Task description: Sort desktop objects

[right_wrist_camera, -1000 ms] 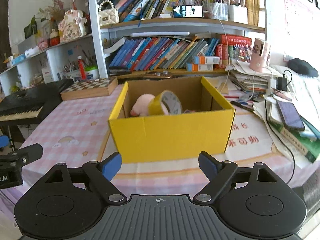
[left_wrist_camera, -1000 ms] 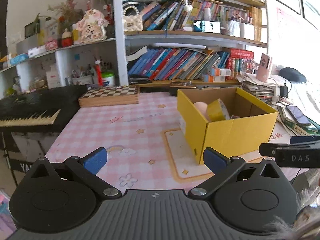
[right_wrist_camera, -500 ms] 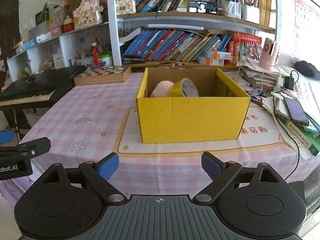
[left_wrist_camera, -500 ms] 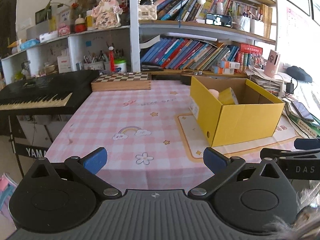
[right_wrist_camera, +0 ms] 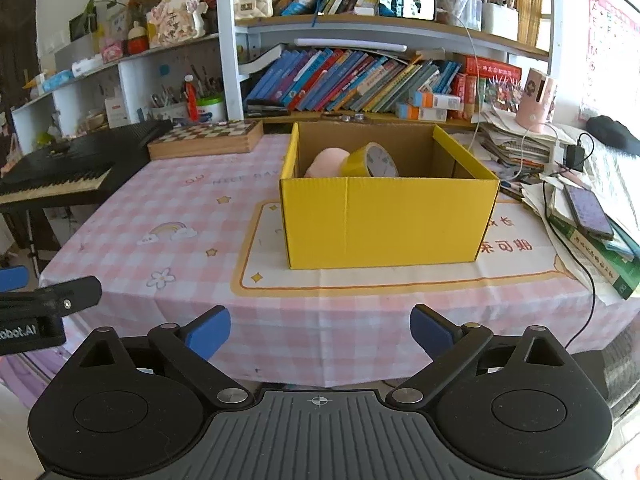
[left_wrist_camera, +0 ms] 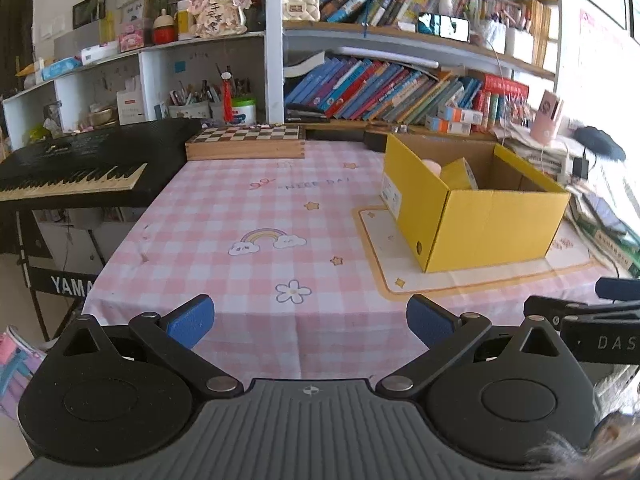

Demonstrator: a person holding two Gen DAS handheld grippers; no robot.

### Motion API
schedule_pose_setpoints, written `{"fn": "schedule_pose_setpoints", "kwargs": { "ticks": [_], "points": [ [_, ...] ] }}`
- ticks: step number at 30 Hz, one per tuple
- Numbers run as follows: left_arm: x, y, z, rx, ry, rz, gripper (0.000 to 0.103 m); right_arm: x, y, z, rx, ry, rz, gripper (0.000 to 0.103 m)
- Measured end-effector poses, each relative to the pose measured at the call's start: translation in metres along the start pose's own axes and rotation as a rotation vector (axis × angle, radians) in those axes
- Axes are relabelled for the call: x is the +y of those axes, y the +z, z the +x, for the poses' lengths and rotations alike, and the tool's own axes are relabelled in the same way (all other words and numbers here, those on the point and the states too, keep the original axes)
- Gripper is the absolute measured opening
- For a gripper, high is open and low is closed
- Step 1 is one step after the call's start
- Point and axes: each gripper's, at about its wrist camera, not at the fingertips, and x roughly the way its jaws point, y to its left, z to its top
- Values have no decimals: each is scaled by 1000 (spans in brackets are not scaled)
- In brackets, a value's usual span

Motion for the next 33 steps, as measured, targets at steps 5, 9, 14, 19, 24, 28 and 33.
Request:
{"fn": "schedule_pose_setpoints", "kwargs": {
  "ticks": [5,9,14,19,24,28,33],
  "points": [
    [-3,-1,-3,-2,-5,14,103,0,-2,-1,5,-5,0,99],
    [-3,-1,-3,5,-3,12,103,-1,-1,-2,1,-8,5,99],
    [-4,-1,-3,3,-2,18,103,0,-1,-3,-2,-8,6,99],
    [-2,-1,-3,7,-12,17,103,2,0,-2,1,-4,2,99],
    [-2,-1,-3,7,-11,18,103,3,-1,-3,2,-3,1,99],
    [-1,-1,-3,5,-11,18,103,6,0,-3,2,-2,-4,99],
    [0,-1,-3,3,-14,10,103,8,0,-2,2,-1,-7,99]
  ]
}}
